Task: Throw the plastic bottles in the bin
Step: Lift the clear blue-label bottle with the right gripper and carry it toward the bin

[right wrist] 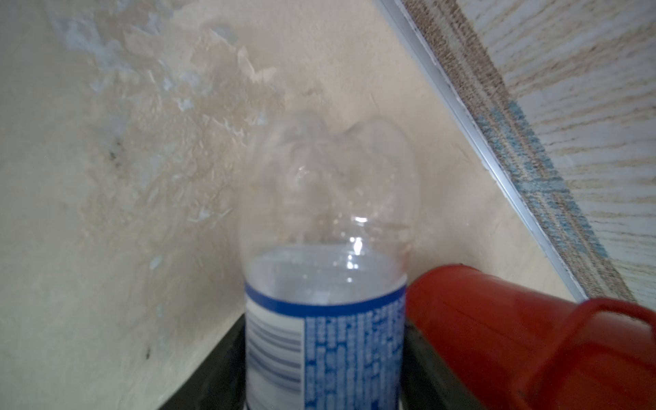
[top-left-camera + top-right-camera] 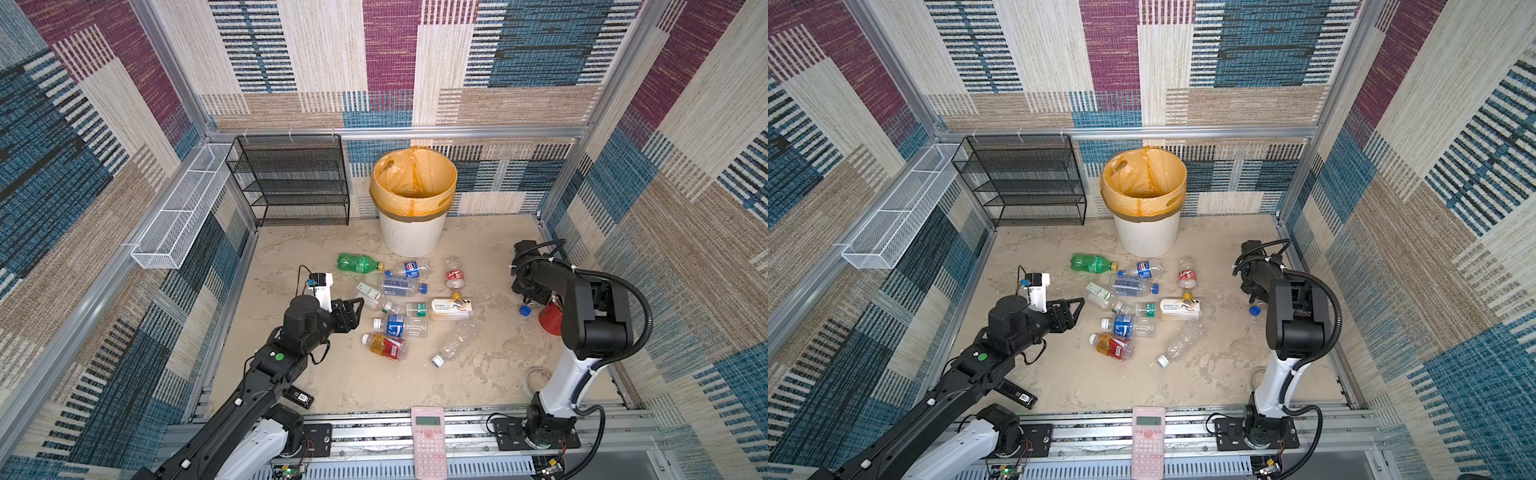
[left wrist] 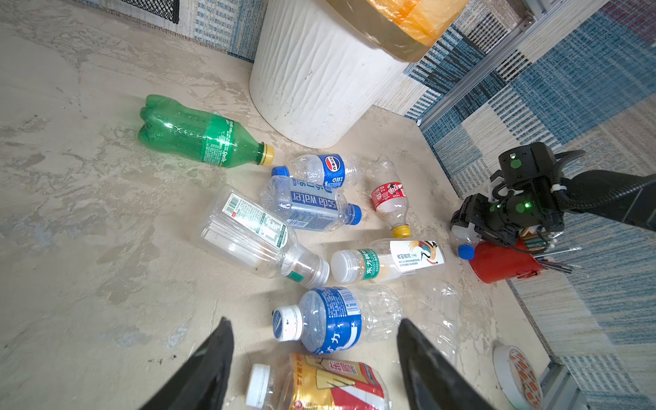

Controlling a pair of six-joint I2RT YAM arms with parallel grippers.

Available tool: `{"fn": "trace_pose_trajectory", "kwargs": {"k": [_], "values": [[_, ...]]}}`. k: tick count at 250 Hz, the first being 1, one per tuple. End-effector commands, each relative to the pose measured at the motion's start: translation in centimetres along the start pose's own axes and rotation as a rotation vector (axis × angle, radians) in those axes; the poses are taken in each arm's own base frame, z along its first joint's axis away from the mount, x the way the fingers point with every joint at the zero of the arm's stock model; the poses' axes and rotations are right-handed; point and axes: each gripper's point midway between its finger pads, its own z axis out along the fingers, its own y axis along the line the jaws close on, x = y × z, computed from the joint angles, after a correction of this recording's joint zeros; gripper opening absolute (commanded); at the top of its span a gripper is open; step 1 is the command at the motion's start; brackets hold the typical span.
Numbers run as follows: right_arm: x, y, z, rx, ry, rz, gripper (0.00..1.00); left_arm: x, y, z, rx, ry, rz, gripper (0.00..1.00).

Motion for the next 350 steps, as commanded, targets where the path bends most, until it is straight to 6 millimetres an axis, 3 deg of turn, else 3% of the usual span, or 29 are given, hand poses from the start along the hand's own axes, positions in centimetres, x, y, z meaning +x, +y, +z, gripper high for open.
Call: {"fn": "trace_pose_trajectory", "kwargs": {"k": [1, 49, 74, 117, 159, 210, 231, 266, 350], "values": [[-0.5, 1.0, -0.3, -0.064, -0.020, 0.013, 0.54, -0.4, -0.2, -0.1, 0.005, -0.005, 0.022, 0.73], [0.3, 2.6, -1.2, -0.202, -0.008, 0.008, 0.50, -0.4, -0.1, 0.0, -0.001, -0.009, 0.017, 0.72], [0.8, 4.1, -3.0, -0.353, -0.024, 0.003, 0.49, -0.4, 0.0, 0.0, -0.008, -0.007, 0.016, 0.72], [2.4, 7.7, -8.2, -0.751, -0.089, -0.040, 0.45, -0.5, -0.1, 0.1, 0.003, -0.020, 0.021, 0.72], [3.3, 8.7, -14.0, -1.013, -0.297, -0.099, 0.40, -0.9, -0.3, 0.1, 0.010, -0.042, 0.035, 0.71], [4.7, 7.3, -20.2, -1.228, -0.685, -0.140, 0.38, -1.6, -0.3, -0.4, 0.009, -0.079, 0.052, 0.71], [5.4, 5.7, -22.6, -1.278, -0.876, -0.139, 0.34, -1.9, -0.4, -0.6, 0.012, -0.095, 0.052, 0.71], [6.6, 2.5, -26.7, -1.339, -1.190, -0.117, 0.35, -2.0, -0.5, -0.7, 0.016, -0.106, 0.045, 0.71], [5.4, -1.0, -32.1, -1.409, -1.510, -0.006, 0.34, -2.9, -0.7, -0.6, 0.020, -0.134, 0.017, 0.71]]}}
